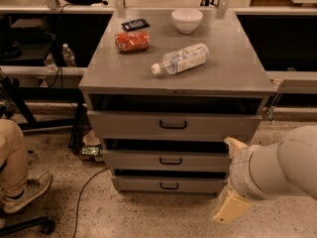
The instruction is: Open bottom drawer
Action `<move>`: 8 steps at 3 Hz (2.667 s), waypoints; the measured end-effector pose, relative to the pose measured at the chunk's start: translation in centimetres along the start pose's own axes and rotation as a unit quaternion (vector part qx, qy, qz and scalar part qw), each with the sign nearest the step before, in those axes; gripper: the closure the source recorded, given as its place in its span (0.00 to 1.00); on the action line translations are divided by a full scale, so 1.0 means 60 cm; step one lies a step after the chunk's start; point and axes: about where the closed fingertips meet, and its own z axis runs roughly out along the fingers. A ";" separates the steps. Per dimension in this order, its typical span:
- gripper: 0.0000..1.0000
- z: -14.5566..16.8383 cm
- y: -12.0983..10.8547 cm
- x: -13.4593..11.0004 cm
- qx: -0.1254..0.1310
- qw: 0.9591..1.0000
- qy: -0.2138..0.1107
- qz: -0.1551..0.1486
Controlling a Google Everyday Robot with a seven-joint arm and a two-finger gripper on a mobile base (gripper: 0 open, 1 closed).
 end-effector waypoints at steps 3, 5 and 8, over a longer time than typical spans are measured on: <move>0.00 0.213 0.001 0.071 0.003 0.999 -0.034 0.038; 0.00 0.360 0.014 0.117 -0.031 0.997 -0.039 0.065; 0.00 0.509 0.041 0.224 -0.061 0.996 -0.036 0.058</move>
Offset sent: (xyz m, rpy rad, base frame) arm 0.0527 -0.0083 -0.1406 0.1079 -0.0504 -0.0757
